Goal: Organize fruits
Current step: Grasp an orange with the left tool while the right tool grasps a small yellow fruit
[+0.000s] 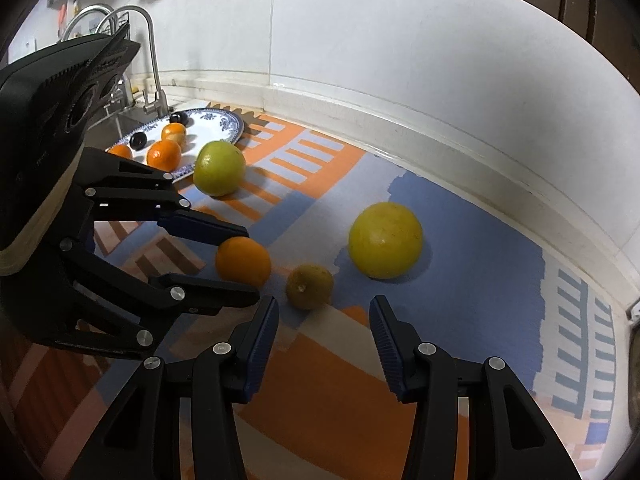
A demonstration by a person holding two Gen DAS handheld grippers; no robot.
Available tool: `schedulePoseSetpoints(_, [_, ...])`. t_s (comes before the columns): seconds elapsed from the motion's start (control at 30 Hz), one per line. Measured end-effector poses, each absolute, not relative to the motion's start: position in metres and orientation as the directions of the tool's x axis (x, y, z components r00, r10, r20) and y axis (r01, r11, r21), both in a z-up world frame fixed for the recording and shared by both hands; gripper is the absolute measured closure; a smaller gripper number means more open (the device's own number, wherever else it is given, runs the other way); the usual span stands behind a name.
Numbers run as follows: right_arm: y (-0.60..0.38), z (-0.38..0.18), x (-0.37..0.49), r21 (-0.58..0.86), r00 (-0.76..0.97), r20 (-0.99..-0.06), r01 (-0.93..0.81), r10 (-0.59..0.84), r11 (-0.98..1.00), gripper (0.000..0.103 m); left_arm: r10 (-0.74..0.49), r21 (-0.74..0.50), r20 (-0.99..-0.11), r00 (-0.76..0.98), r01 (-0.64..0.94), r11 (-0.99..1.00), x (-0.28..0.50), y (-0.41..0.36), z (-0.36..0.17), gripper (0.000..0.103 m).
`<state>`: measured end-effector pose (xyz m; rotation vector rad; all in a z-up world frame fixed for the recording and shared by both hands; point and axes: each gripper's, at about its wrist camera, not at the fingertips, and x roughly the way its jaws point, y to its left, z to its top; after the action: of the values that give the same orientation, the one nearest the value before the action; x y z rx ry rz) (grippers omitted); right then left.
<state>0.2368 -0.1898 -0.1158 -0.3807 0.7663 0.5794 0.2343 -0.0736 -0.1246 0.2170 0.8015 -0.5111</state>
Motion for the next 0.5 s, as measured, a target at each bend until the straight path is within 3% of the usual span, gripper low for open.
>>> schedulePoseSetpoints(0.5, [-0.174,-0.126,0.252,-0.048,0.550,-0.750,-0.600,0.368,0.799,0.068,-0.295,-0.043,-0.733,0.612,0.391,0.919,0.231,-0.049,-0.122,0.067])
